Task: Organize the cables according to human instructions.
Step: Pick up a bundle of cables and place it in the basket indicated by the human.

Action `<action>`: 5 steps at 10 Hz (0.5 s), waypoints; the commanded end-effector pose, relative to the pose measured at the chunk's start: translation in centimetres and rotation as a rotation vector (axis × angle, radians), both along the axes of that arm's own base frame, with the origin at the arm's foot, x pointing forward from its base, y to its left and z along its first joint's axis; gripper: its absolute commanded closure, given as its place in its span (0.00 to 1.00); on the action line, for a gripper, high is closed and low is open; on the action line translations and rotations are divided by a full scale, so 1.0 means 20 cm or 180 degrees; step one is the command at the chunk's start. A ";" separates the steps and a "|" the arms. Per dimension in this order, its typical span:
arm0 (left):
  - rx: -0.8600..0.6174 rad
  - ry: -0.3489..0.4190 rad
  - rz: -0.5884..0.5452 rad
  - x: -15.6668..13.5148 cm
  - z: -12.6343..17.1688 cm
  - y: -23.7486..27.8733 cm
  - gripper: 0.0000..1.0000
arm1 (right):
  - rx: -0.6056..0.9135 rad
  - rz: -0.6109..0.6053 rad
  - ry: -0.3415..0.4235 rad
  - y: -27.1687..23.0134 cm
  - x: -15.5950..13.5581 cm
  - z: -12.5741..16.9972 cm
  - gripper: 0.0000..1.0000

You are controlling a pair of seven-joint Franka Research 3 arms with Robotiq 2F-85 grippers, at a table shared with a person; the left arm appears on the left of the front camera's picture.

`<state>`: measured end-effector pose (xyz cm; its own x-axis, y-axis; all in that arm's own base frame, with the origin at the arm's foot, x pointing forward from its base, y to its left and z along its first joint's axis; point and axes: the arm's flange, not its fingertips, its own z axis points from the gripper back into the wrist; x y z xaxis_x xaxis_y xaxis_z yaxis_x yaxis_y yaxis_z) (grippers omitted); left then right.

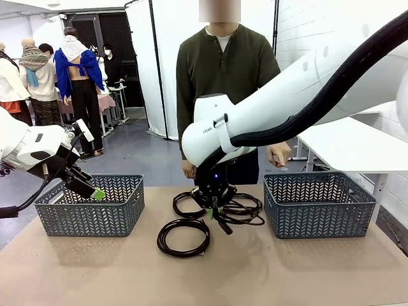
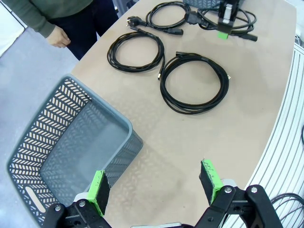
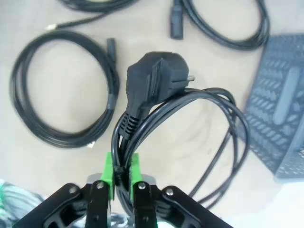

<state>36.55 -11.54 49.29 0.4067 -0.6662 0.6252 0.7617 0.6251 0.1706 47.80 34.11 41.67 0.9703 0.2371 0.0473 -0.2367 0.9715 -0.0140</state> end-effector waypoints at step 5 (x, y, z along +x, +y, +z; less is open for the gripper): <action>-0.0049 0.0001 -0.0002 0.01 -0.01 0.00 0.00 | -0.0214 0.1628 0.0079 -0.22 -0.13 0.31 1.00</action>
